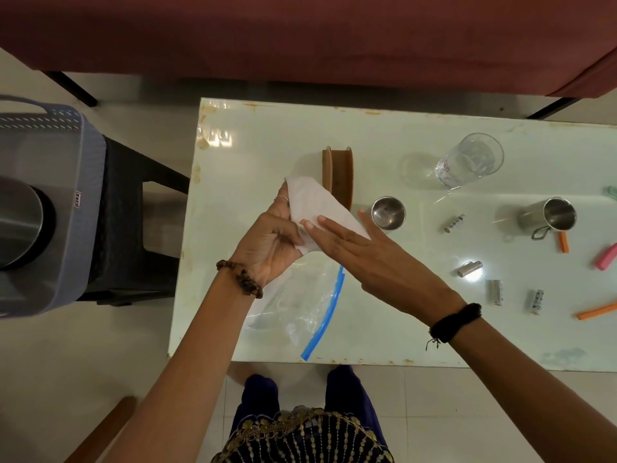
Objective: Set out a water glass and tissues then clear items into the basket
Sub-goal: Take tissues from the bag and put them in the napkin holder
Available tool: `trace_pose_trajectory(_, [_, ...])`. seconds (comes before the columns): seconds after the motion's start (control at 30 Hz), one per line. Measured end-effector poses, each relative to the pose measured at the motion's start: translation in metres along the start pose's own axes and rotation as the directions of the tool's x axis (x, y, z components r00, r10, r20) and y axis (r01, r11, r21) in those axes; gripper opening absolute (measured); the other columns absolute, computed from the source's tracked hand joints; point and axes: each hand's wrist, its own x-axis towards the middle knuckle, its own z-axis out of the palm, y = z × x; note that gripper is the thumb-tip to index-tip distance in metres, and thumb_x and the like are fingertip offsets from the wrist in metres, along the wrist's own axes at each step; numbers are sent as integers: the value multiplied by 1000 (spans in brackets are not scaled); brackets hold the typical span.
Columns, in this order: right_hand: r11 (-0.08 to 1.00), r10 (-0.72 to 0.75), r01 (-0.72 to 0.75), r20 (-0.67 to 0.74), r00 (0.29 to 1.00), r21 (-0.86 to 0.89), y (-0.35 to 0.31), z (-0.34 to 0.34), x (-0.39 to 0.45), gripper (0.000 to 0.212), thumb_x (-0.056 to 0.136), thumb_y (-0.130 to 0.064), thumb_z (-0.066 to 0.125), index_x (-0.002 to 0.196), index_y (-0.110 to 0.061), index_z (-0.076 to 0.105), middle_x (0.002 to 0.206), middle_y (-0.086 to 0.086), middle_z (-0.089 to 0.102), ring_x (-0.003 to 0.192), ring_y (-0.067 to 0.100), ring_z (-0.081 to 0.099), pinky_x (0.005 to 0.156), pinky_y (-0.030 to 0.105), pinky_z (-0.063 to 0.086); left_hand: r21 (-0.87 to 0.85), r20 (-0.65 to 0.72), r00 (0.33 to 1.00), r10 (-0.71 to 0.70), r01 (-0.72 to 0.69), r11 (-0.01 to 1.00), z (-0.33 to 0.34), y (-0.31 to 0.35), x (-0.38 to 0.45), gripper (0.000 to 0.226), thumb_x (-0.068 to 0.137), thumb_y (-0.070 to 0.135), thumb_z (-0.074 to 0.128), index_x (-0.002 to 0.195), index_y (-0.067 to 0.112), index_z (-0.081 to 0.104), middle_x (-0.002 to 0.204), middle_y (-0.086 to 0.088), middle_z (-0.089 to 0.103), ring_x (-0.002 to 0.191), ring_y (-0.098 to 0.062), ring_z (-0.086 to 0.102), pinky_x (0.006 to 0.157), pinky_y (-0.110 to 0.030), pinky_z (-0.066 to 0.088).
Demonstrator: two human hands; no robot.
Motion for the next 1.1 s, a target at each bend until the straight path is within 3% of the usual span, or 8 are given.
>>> trace_pose_trajectory(0.27, [932,157,-135,-38,987,336,-12,-2,3,77,73,8,38,147,-5,17,153,6,10,137,25,37,111,60,23,-112,-50,999,-13,7,994,2,-4,3,58,88,-4,27,143,15,30,135,-20,44,123,-36,46,96,-50,44])
trace_pose_trajectory(0.4, [564,385,-281,53,921,776,-22,-3,6,104,83,0,58,140,-45,-18,155,-16,17,138,5,27,116,39,25,-66,-145,989,31,-41,997,2,-7,6,65,84,-13,23,143,14,28,127,-18,46,107,-29,53,84,-41,53])
trace_pose_trajectory(0.5, [664,392,-325,57,918,673,-24,7,10,99,83,-13,67,149,-26,-6,148,-30,-7,138,3,24,120,44,10,-103,-175,984,42,-60,993,4,-11,5,61,82,-15,24,138,7,33,112,-16,52,100,-27,55,77,-38,57])
trace_pose_trajectory(0.6, [645,500,-405,43,865,649,-28,14,14,80,90,3,49,150,-19,2,142,-3,43,104,20,57,106,35,37,-232,-106,994,25,-49,971,8,-13,0,36,89,-3,34,123,7,41,110,-16,55,100,-26,59,82,-38,57])
trace_pose_trajectory(0.77, [-18,809,-291,185,558,956,-20,9,14,57,89,11,42,141,-14,38,111,0,63,97,14,58,87,13,43,-148,-306,951,54,-104,983,-5,-14,4,67,90,36,48,146,33,11,148,-8,31,128,-24,40,108,-42,31])
trace_pose_trajectory(0.87, [-378,739,-117,375,559,918,-11,12,12,42,86,12,44,106,-22,58,92,-12,73,87,5,68,73,19,55,-120,-390,918,67,-123,985,-16,-16,10,74,86,39,54,147,29,12,147,-6,34,132,-24,40,102,-38,38])
trace_pose_trajectory(0.97, [-500,673,-86,450,587,861,-7,16,9,40,85,12,45,99,-22,61,82,-12,74,76,2,70,62,17,55,-91,-266,963,36,-62,994,-16,-20,14,46,80,39,58,121,19,53,121,-4,61,105,-16,62,87,-30,55])
trace_pose_trajectory(1.1, [-557,651,-36,463,602,829,-10,19,11,32,87,0,54,111,-19,60,95,-7,74,86,9,70,66,22,56,-82,-307,947,91,-121,989,-10,-27,24,25,89,19,55,110,8,60,96,-4,71,83,-12,69,68,-22,58])
